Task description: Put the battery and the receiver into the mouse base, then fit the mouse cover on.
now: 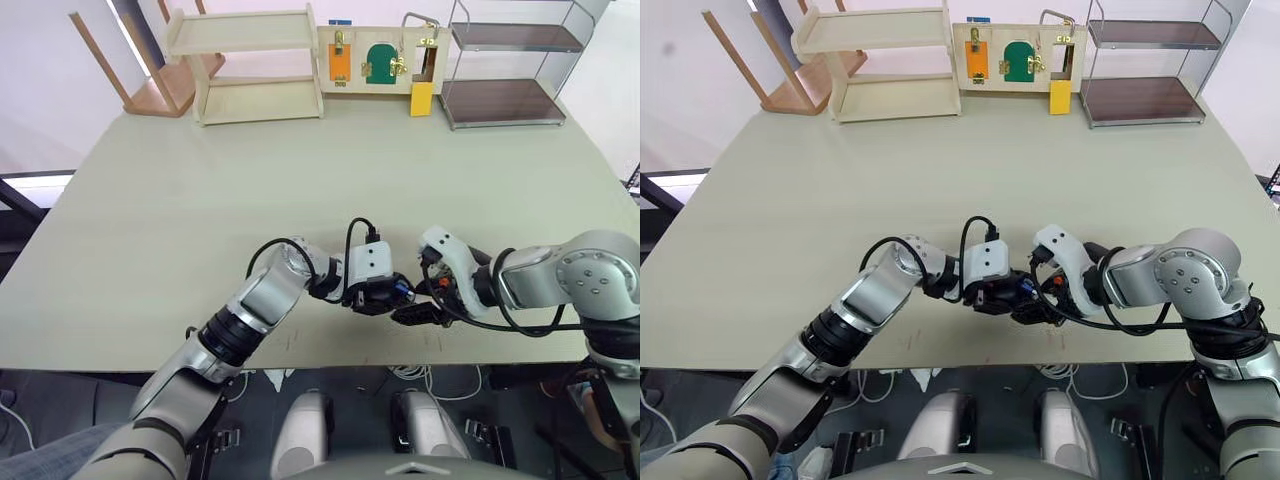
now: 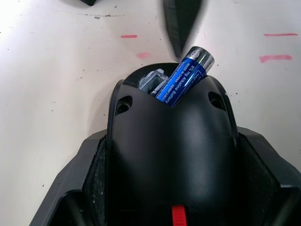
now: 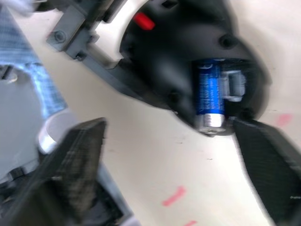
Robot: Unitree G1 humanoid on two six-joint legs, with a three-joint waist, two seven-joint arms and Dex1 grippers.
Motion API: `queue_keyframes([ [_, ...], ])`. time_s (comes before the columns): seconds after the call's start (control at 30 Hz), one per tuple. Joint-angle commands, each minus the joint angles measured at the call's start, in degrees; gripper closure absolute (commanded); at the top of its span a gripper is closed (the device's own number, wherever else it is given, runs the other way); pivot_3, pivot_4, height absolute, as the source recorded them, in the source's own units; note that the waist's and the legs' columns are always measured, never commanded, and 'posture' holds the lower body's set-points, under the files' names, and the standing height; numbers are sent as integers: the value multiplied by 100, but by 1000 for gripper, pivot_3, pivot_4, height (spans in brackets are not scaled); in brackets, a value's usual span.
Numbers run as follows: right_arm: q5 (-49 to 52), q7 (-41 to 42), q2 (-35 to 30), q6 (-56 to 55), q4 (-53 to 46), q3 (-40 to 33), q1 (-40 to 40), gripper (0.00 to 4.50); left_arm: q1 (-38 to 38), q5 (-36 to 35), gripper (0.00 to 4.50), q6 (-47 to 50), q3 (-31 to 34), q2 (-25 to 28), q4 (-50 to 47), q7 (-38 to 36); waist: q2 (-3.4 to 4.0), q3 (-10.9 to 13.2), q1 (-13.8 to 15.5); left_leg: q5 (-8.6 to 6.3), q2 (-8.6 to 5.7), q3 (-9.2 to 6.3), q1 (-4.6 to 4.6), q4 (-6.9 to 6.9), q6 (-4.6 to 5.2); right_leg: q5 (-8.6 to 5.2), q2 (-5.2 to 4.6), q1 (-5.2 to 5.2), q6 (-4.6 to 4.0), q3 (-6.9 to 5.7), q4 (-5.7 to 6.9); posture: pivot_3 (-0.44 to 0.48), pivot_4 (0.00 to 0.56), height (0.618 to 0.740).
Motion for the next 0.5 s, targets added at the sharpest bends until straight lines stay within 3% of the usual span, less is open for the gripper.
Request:
queue_keyframes([
  [0.03,-9,90,-93,35,-219,-407,0,77,108,107,1577,136,-164,46,116,41,0,0,5,0,0,-1,-1,0,0,0,0,-1,-2,-1,0,0,150,740],
  [0.2,-122,507,-469,-328,-795,-693,564,77,94,99,1577,121,-161,62,127,50,0,0,46,-1,-4,-5,-11,-6,0,2,-3,-1,2,-6,-8,0,150,740],
  [0.4,-723,1297,-849,-1704,-1500,-792,1555,77,78,86,1577,121,-154,71,143,55,2,1,13,-1,-3,-6,-8,-6,0,-13,-2,0,19,-9,-10,0,150,740],
  [0.5,-1119,1566,-821,-2472,-1597,-847,1980,1039,63,78,1577,107,-154,70,165,47,2,0,12,-1,-3,-4,-4,-4,0,-15,-2,1,22,-7,-10,0,150,740],
])
